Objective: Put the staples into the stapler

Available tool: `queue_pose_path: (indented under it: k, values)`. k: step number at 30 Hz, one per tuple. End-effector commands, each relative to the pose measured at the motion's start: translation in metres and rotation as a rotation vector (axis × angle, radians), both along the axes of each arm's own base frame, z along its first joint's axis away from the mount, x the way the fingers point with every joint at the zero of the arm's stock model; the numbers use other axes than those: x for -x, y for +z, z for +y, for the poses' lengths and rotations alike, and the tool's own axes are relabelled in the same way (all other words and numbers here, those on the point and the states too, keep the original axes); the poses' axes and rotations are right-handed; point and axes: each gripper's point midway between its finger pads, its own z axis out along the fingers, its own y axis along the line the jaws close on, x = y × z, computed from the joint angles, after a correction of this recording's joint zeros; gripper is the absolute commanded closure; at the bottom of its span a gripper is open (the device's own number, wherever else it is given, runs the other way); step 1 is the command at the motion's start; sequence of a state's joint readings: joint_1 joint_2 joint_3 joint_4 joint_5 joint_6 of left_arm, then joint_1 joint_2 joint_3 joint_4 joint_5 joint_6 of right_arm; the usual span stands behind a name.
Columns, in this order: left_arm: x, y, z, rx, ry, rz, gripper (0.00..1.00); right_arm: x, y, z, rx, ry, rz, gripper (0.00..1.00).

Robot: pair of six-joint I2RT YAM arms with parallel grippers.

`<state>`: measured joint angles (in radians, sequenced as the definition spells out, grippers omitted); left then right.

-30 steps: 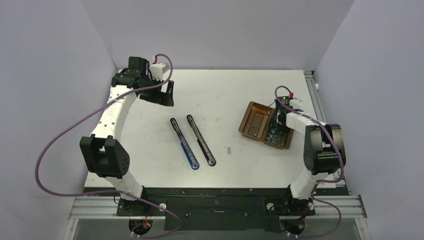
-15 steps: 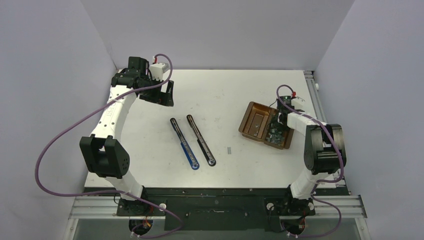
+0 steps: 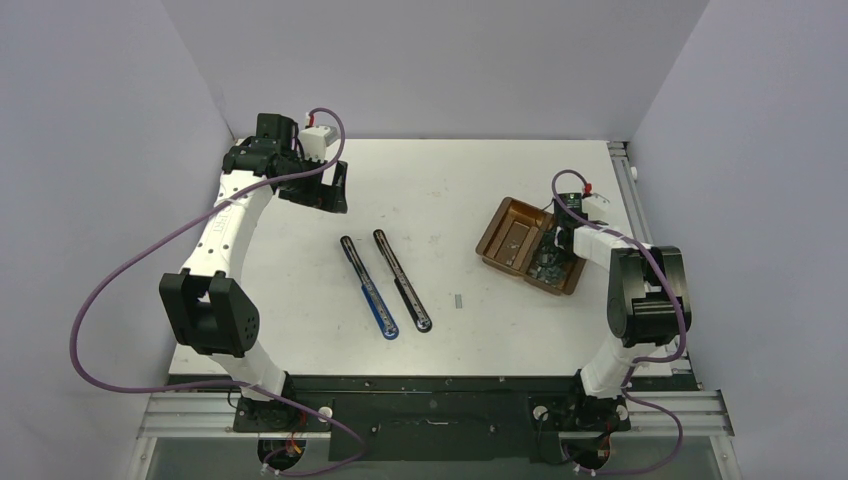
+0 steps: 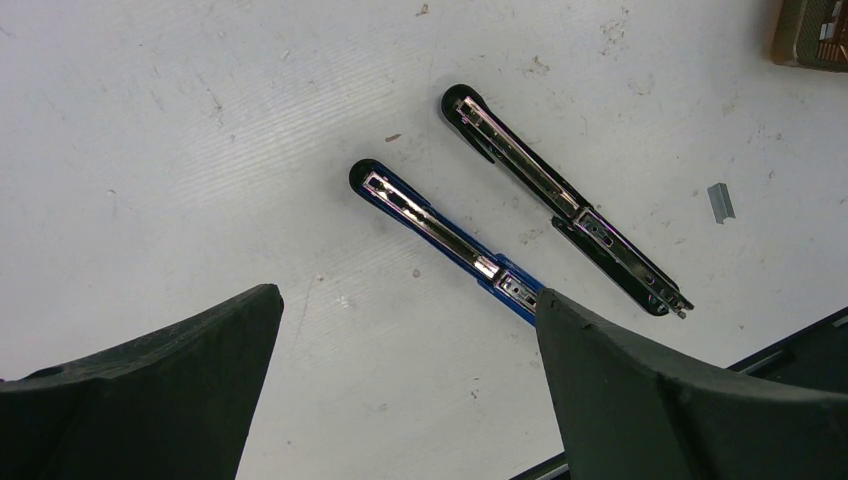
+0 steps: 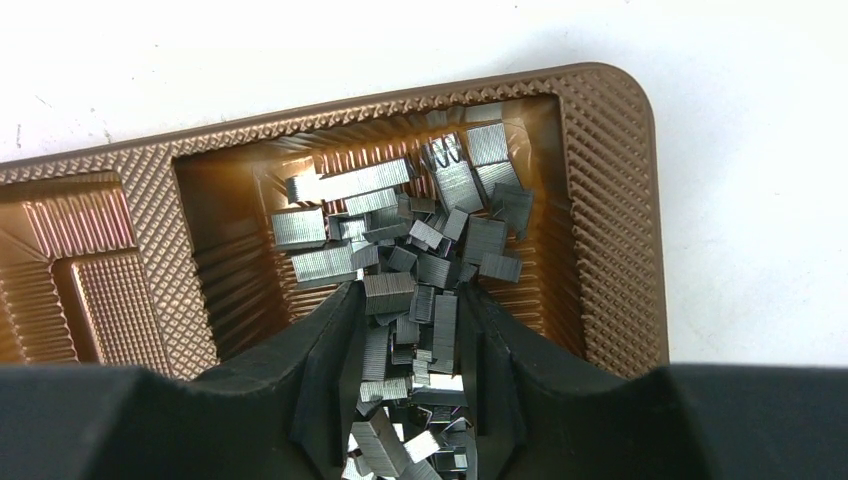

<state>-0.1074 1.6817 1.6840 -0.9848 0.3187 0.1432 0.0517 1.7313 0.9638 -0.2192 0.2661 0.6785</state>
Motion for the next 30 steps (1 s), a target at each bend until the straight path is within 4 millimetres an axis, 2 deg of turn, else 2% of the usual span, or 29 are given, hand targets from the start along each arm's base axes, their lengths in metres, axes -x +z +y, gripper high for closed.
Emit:
queue_pose_path:
  k: [1,7,23,27,30]
  values:
    - [-0.003,0.028,0.002,0.014,-0.002,-0.078,0.04,0.009,-0.012,-0.003,-0.006,-0.021,0.027,0.69]
    - [-0.003,0.032,0.001,0.020,-0.003,-0.082,0.04,0.009,0.001,-0.002,-0.009,-0.011,-0.006,0.78]
    - [-0.003,0.035,0.001,0.024,-0.001,-0.089,0.04,0.015,0.045,0.009,-0.040,0.034,-0.092,0.78]
    - [-0.003,0.034,0.000,0.028,-0.004,-0.087,0.04,0.015,0.042,0.004,-0.016,0.019,-0.075,0.72]
    - [-0.003,0.033,-0.001,0.031,-0.005,-0.084,0.04,0.004,0.039,0.002,-0.004,0.011,-0.069,0.67]
